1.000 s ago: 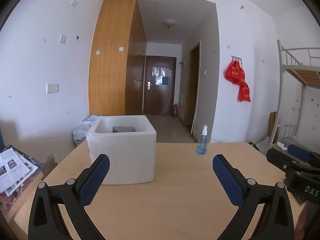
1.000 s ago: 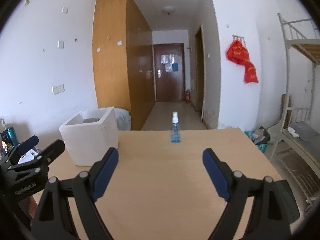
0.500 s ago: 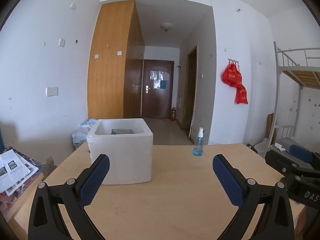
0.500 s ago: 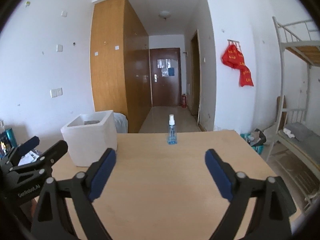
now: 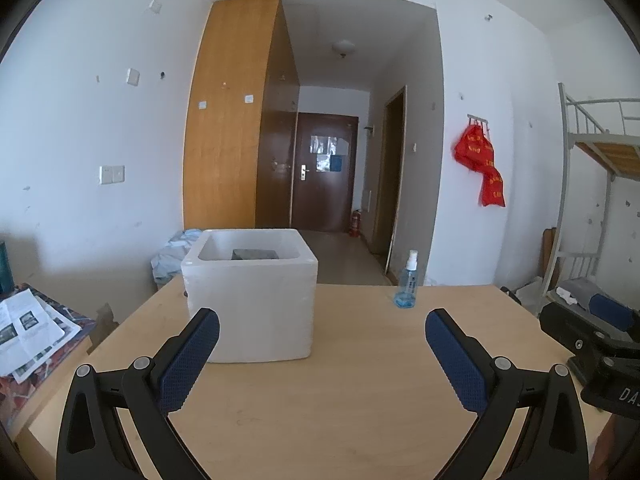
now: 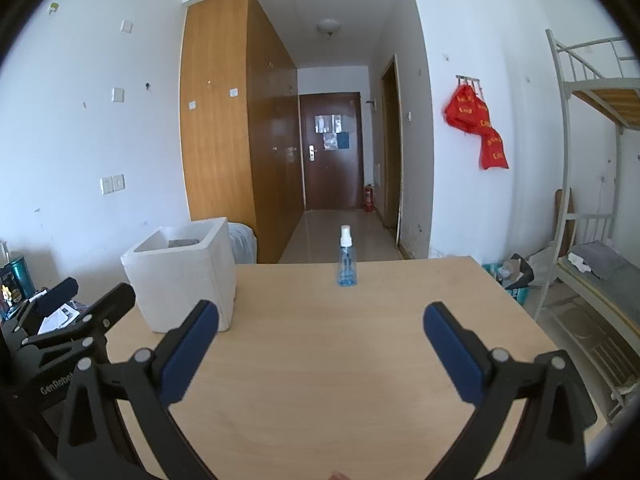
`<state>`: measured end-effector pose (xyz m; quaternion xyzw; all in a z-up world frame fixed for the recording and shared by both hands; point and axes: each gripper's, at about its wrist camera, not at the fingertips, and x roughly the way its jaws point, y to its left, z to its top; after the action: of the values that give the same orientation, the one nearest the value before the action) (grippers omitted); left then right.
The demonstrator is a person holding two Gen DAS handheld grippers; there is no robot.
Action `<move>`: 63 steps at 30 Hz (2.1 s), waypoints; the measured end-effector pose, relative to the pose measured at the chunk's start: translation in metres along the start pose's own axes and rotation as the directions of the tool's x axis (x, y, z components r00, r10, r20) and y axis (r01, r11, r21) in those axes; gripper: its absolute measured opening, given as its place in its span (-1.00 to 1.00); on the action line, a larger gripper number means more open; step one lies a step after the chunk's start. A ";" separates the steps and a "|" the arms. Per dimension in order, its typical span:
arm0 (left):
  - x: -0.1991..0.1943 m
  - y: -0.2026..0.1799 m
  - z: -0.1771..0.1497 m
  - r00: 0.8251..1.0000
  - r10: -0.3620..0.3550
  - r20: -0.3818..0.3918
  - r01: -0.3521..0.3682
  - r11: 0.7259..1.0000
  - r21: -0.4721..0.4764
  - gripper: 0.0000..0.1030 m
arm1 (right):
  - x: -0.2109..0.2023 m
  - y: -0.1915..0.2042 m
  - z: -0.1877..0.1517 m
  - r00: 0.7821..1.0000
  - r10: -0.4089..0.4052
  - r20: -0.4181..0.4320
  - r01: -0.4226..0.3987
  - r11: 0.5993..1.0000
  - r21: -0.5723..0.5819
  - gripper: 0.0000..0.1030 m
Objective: Organize soft objects
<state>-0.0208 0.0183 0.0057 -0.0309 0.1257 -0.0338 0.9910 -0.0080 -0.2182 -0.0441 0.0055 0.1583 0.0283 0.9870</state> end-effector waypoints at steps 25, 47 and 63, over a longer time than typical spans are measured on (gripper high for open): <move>0.001 -0.001 0.001 1.000 0.003 -0.002 -0.003 1.000 -0.009 0.99 | 0.001 -0.002 0.002 1.000 0.008 -0.003 -0.008 1.000 0.005 1.00; 0.004 -0.002 0.002 1.000 0.008 0.002 -0.008 1.000 -0.012 0.99 | 0.001 0.001 0.002 1.000 0.005 -0.001 -0.005 1.000 0.004 1.00; 0.003 0.000 0.003 1.000 0.020 0.009 -0.020 1.000 -0.006 0.99 | 0.002 0.003 0.003 1.000 -0.006 0.002 0.006 1.000 -0.003 1.00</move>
<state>-0.0169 0.0179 0.0083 -0.0325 0.1216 -0.0232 0.9918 -0.0057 -0.2155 -0.0417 0.0035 0.1575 0.0257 0.9872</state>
